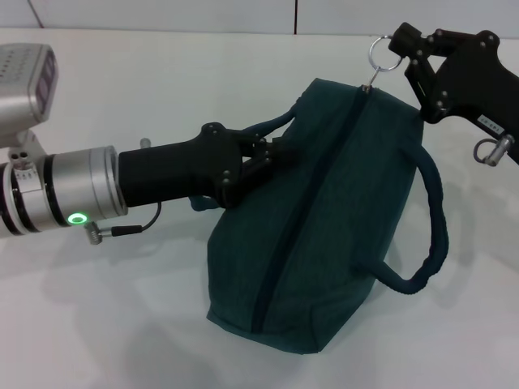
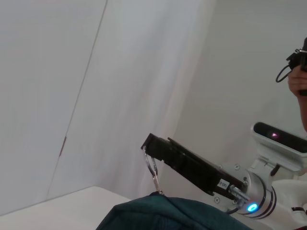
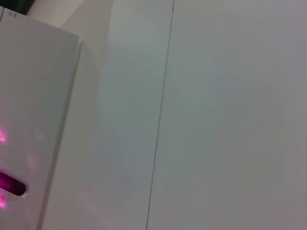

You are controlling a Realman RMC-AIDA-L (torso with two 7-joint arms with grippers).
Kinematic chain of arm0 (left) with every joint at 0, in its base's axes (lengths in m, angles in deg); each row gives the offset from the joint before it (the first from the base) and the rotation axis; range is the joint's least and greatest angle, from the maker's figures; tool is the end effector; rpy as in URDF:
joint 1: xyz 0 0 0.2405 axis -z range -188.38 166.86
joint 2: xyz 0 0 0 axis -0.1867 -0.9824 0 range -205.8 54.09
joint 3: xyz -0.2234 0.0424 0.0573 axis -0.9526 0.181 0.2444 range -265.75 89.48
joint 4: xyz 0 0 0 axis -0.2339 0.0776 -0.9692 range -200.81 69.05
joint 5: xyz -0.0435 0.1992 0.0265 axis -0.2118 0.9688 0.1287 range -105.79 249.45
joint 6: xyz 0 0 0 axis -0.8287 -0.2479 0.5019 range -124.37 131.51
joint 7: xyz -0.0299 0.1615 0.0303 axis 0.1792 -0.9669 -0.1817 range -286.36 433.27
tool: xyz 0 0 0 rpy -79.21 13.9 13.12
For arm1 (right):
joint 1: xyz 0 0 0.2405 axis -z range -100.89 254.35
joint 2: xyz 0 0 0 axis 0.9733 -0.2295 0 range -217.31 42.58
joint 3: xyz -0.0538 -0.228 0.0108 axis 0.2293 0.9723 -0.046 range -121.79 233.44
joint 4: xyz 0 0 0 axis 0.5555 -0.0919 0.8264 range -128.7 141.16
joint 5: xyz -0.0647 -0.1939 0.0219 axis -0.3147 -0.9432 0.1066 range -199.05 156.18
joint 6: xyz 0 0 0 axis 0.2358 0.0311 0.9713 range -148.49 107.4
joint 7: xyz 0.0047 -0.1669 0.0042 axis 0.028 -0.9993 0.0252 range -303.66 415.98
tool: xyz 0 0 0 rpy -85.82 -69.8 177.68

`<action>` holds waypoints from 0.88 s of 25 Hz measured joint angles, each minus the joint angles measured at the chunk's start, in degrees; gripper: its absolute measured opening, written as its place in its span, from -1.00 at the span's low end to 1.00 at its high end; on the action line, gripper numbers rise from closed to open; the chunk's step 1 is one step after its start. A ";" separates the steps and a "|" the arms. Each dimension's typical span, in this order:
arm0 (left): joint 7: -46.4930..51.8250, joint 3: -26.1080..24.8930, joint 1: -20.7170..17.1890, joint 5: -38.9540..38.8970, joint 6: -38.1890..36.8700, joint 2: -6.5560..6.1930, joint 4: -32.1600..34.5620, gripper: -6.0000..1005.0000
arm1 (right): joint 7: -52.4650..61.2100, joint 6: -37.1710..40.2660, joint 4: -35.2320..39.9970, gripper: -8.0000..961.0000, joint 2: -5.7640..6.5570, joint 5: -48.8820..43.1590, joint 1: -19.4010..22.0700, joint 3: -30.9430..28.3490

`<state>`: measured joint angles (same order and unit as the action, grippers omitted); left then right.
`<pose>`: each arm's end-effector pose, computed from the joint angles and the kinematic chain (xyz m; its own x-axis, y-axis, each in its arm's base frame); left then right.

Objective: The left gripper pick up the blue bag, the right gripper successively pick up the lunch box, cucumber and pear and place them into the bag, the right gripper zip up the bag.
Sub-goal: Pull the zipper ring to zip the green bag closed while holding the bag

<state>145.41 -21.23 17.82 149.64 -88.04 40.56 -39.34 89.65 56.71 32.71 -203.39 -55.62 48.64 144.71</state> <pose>-0.1894 0.3031 -0.0286 0.6277 0.2888 0.7229 0.3809 -0.9238 0.0383 0.1680 0.3509 -0.0095 0.6243 0.2833 -0.7280 -0.2884 -0.7825 -0.5518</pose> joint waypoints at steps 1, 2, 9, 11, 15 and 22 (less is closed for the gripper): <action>-0.13 -0.01 0.00 0.00 -0.01 0.04 0.00 -0.90 | 0.00 -0.15 0.00 -0.97 0.01 0.00 -0.01 -0.01; -0.20 -0.01 -0.02 0.00 -0.01 0.07 0.00 -0.90 | 0.00 -0.21 0.00 -0.97 0.01 0.01 -0.01 -0.01; -0.78 -0.03 -0.15 -0.02 -0.06 0.14 0.00 -0.90 | 0.00 -0.77 0.19 -0.97 0.01 0.02 -0.04 -0.03; -1.15 -0.02 -0.23 -0.02 -0.07 0.22 0.00 -0.90 | 0.00 -0.81 0.22 -0.97 0.01 0.03 -0.04 -0.05; -1.36 0.17 -0.26 -0.06 -0.24 0.29 0.00 -0.90 | 0.00 -0.87 0.12 -0.97 0.04 0.03 -0.09 -0.83; -4.64 -0.05 -0.56 -0.06 -4.08 0.31 -0.41 -0.90 | 0.00 -2.65 -0.22 -0.98 -0.02 0.23 -0.17 -1.71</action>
<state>140.77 -21.28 17.27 149.58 -92.12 40.87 -39.75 89.64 54.05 32.49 -203.41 -55.39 48.48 143.00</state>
